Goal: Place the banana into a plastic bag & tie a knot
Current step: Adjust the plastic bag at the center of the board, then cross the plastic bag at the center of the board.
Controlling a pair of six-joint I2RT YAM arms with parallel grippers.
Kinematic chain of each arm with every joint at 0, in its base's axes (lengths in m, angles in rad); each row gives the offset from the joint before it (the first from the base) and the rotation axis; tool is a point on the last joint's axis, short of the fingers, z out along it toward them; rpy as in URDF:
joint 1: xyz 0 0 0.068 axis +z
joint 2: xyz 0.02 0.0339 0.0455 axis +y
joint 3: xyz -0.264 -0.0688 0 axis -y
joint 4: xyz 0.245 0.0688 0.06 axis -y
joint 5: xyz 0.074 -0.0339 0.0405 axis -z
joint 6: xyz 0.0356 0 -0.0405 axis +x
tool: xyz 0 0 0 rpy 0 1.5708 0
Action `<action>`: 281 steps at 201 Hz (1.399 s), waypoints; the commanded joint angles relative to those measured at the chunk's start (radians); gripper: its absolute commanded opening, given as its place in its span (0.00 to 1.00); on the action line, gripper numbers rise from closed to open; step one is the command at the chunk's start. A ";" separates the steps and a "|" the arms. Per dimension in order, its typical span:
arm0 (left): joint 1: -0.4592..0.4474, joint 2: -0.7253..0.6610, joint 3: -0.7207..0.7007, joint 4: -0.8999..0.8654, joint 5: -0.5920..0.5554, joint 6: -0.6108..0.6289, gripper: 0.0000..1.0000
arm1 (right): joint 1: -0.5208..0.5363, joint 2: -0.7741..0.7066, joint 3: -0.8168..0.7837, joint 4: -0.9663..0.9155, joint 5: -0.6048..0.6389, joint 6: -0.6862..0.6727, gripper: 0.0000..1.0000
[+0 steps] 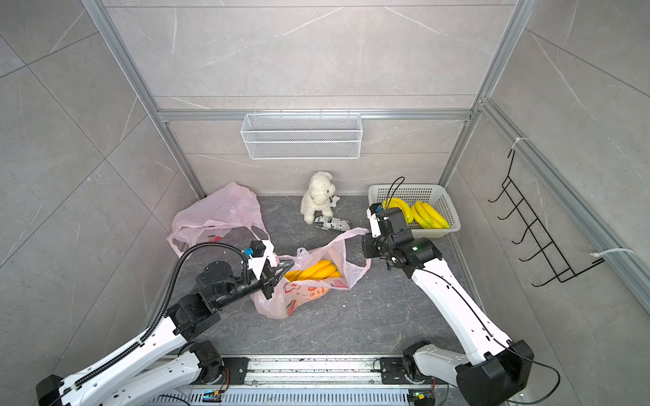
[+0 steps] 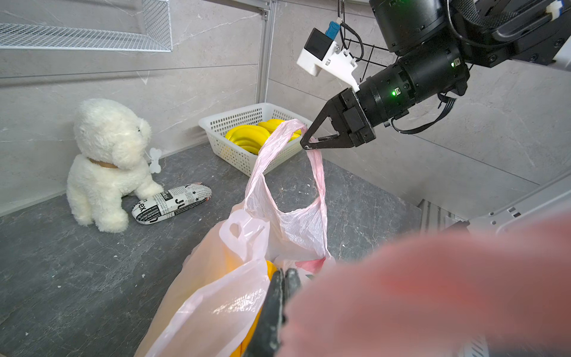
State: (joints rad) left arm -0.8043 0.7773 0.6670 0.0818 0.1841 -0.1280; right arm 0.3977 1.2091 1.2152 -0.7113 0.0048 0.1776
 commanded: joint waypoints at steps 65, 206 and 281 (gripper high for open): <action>0.023 0.032 0.234 -0.140 -0.161 0.020 0.00 | 0.370 0.014 0.344 -0.304 0.102 -0.146 0.00; 0.024 0.275 0.253 0.104 0.227 -0.096 0.04 | 0.615 0.167 0.543 -0.226 -0.009 -0.215 0.00; 0.057 0.260 0.164 0.157 0.477 -0.110 0.16 | 0.615 0.142 0.488 -0.194 0.040 -0.260 0.00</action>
State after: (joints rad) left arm -0.7658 1.0664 0.8448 0.1734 0.5415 -0.2260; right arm 1.0061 1.3792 1.7226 -0.9226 -0.0010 -0.0486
